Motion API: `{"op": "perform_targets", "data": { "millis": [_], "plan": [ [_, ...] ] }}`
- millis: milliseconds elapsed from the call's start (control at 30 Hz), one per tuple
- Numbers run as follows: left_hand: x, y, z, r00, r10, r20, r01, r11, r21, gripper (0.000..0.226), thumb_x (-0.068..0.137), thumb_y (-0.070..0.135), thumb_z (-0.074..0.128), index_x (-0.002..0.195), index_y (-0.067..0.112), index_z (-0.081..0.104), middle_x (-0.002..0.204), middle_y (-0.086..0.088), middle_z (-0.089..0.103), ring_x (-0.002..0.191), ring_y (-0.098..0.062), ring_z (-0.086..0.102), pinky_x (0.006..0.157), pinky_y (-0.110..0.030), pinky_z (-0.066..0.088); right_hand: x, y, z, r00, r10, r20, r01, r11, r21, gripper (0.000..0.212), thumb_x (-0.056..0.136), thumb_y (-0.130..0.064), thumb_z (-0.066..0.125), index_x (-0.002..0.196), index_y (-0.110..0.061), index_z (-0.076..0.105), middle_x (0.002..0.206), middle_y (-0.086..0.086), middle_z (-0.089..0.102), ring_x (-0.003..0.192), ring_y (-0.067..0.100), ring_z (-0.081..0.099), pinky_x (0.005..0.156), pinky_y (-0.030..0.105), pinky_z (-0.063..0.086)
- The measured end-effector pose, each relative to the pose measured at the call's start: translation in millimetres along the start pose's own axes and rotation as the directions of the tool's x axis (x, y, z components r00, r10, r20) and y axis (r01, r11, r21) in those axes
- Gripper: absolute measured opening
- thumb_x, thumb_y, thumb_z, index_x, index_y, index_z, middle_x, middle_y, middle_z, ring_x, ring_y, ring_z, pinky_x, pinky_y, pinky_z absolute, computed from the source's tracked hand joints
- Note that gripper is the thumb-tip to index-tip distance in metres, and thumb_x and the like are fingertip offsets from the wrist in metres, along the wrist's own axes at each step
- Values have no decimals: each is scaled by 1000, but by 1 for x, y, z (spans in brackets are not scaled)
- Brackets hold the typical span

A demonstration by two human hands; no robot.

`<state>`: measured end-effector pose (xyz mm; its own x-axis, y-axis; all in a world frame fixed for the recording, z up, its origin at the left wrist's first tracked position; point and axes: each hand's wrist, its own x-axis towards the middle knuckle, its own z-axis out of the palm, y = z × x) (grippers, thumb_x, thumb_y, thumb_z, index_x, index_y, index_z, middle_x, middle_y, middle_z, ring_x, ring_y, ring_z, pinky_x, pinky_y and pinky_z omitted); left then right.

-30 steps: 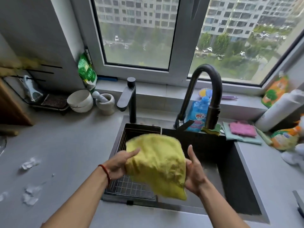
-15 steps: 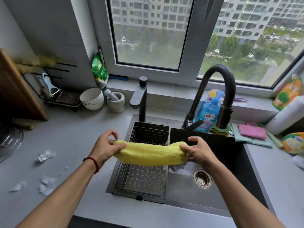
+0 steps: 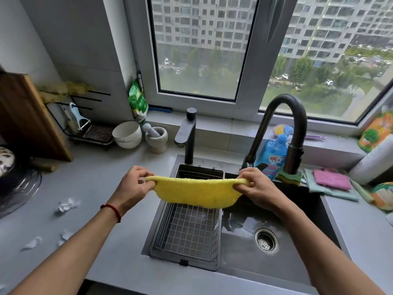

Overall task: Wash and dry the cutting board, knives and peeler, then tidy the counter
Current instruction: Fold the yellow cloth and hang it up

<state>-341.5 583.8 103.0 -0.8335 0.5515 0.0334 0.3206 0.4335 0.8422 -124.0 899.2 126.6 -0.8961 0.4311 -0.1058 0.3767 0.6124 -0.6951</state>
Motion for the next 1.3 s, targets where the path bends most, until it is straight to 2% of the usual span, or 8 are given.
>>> {"op": "perform_targets", "data": {
  "millis": [133, 433, 667, 867, 1000, 1100, 1200, 1300],
  "plan": [
    [0, 9, 14, 957, -191, 220, 283, 784, -552, 26, 103, 27, 58, 110, 4, 66, 92, -6, 68, 85, -18, 63, 73, -29, 55, -8, 0, 8, 994, 107, 21, -105, 888, 447, 40, 94, -52, 60, 103, -13, 62, 101, 8, 64, 92, 18, 62, 75, 31, 56],
    [-31, 45, 92, 822, -301, 483, 449, 865, -225, 25, 107, 49, 34, 109, 26, 44, 116, -15, 57, 98, -31, 64, 74, -48, 61, -20, -29, 66, 970, 241, 21, -236, 925, 297, 24, 104, -41, 52, 111, -18, 54, 106, 7, 62, 97, 25, 63, 88, 49, 58],
    [-57, 48, 115, 739, -273, 616, 624, 623, -472, 78, 75, 52, 84, 133, 31, 35, 128, -13, 66, 104, -31, 74, 81, -55, 61, -43, -53, 67, 836, 6, 548, -436, 612, 659, 29, 105, -27, 55, 129, -15, 66, 123, 20, 70, 110, 38, 69, 86, 46, 60],
    [-53, 40, 106, 751, -217, 623, 657, 336, -675, 43, 100, 5, 52, 143, 11, 50, 134, -23, 63, 122, -41, 63, 97, -61, 53, -46, -16, 64, 978, 199, 62, -196, 778, 597, 26, 95, -35, 68, 110, -16, 74, 109, 11, 74, 89, 16, 73, 74, 46, 64],
    [-52, 38, 97, 693, -118, 711, 718, 193, -669, 47, 100, 22, 46, 142, 1, 55, 141, -26, 58, 129, -42, 57, 97, -57, 53, -53, -13, 103, 961, 130, 243, -273, 588, 762, 50, 94, -46, 68, 125, -6, 65, 122, 11, 72, 112, 28, 69, 101, 44, 53],
    [-53, 23, 82, 678, -38, 735, 732, 125, -669, 47, 94, 24, 44, 124, 1, 70, 131, -23, 65, 125, -38, 61, 103, -53, 48, -49, -21, 91, 994, 47, 97, -103, 666, 739, 40, 91, -49, 68, 110, -14, 66, 104, 6, 73, 94, 24, 68, 82, 36, 56],
    [-49, 10, 56, 665, -1, 746, 733, 193, -653, 43, 89, 31, 59, 121, 2, 66, 112, -19, 66, 105, -34, 62, 99, -47, 47, -38, -31, 69, 993, -76, 89, 18, 852, 523, 19, 95, -47, 65, 99, -28, 65, 99, 2, 72, 91, 22, 70, 76, 37, 58],
    [-38, 28, 49, 631, -95, 770, 681, 543, -491, 51, 88, 44, 73, 126, 9, 68, 109, -13, 72, 97, -26, 69, 83, -39, 57, -21, -47, 58, 975, -115, 188, 44, 937, 345, 17, 91, -49, 71, 97, -32, 69, 100, -1, 73, 95, 14, 71, 78, 34, 62]
  ]
}}
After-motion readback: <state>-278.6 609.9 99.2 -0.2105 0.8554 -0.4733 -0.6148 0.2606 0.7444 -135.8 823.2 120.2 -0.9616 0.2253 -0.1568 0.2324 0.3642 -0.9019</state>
